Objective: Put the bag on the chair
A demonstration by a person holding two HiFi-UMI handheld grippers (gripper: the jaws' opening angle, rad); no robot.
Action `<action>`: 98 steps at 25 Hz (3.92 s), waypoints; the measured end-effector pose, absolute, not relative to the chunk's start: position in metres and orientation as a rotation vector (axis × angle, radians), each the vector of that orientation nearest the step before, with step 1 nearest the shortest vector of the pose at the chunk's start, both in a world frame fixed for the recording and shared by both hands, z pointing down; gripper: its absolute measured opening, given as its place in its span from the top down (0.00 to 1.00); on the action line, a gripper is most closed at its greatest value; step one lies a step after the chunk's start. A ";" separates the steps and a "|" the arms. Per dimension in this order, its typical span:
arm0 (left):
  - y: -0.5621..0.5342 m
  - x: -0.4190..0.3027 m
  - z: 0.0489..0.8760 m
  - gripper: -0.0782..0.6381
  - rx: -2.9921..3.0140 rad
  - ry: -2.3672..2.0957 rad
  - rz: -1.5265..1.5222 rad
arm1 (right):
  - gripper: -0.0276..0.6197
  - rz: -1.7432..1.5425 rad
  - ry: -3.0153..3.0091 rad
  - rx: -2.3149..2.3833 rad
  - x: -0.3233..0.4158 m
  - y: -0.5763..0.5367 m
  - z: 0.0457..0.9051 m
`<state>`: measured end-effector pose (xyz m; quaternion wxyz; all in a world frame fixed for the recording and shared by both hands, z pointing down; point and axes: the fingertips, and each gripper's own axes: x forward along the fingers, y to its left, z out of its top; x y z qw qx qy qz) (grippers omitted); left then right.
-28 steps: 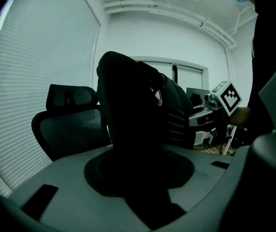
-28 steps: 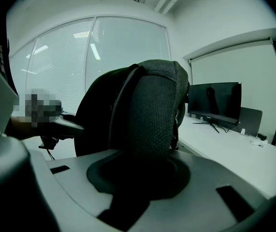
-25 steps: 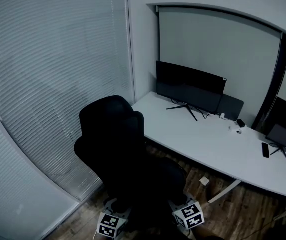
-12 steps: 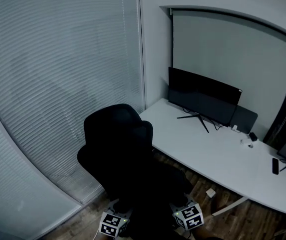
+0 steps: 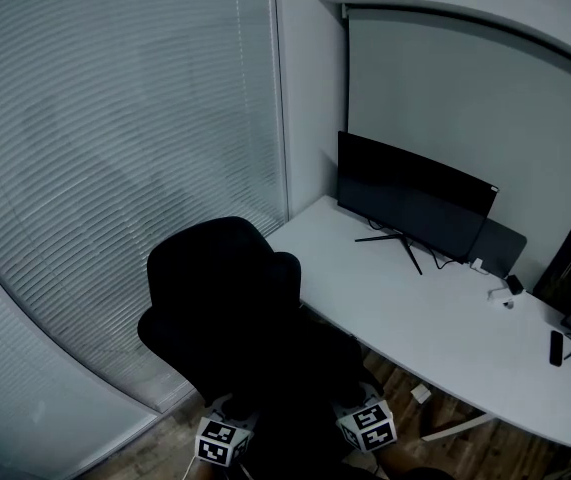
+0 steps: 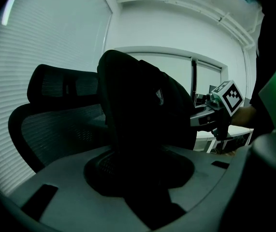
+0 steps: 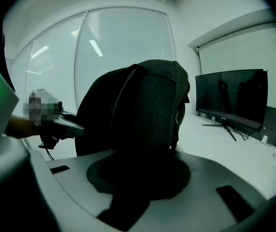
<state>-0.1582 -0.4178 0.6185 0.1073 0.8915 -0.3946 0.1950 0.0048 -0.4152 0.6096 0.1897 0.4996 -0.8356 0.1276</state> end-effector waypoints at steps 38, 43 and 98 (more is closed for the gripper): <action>-0.572 -0.128 0.791 0.61 2.277 -1.085 0.815 | 0.77 0.769 -2.174 1.309 0.037 -0.561 0.794; -0.576 -0.126 0.799 0.58 2.255 -1.098 0.820 | 0.77 0.784 -2.174 1.284 0.039 -0.565 0.807; -0.384 -0.210 0.668 0.65 2.573 -1.359 0.484 | 0.84 0.462 -2.292 1.786 -0.006 -0.356 0.655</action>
